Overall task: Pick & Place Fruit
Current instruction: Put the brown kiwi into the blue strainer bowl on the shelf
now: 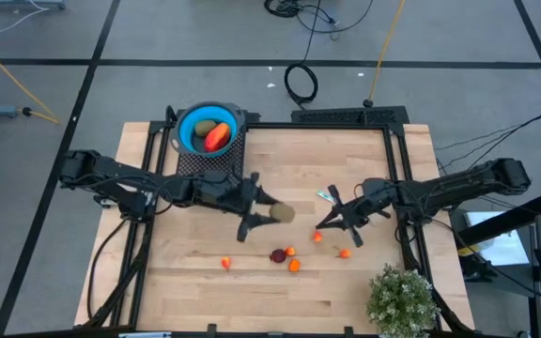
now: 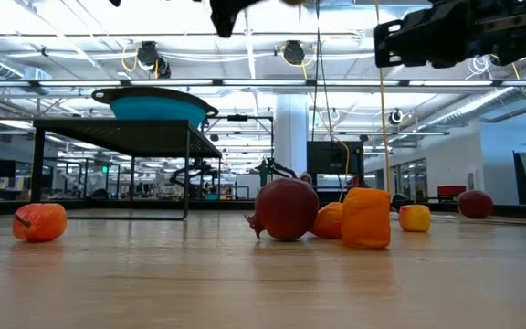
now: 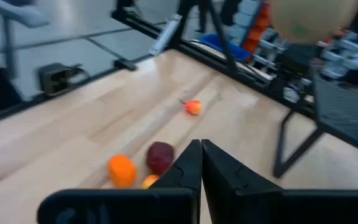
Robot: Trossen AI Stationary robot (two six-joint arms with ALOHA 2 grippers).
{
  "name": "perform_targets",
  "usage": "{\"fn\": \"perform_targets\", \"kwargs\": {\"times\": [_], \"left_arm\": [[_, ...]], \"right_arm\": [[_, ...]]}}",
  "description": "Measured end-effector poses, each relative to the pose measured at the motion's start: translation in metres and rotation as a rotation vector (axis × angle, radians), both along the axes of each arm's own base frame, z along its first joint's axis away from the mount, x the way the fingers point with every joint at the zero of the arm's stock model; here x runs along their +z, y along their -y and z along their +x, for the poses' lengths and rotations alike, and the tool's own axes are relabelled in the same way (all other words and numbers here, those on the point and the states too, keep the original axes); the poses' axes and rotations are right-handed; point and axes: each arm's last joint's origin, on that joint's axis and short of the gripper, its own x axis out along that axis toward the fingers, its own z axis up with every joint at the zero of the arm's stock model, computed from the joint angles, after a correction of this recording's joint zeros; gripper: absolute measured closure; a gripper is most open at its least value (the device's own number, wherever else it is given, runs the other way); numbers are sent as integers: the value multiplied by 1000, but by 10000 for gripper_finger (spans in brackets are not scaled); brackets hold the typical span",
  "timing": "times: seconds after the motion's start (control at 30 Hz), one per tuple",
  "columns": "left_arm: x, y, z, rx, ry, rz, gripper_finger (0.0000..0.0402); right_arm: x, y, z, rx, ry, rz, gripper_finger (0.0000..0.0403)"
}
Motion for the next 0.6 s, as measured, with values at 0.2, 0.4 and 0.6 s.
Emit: {"fn": "perform_targets", "kwargs": {"times": [0.2, 0.4, 0.6], "left_arm": [[2, 10, -3, -288, 51, 44, 198], [2, 21, -8, -508, 111, 120, 196], [4, 33, -12, -677, 196, 181, 195]], "right_arm": [[5, 4, -12, 126, -10, 10, 402], [9, 8, -23, 204, -12, 31, 402], [12, 15, -31, 192, -17, 39, 402]]}}
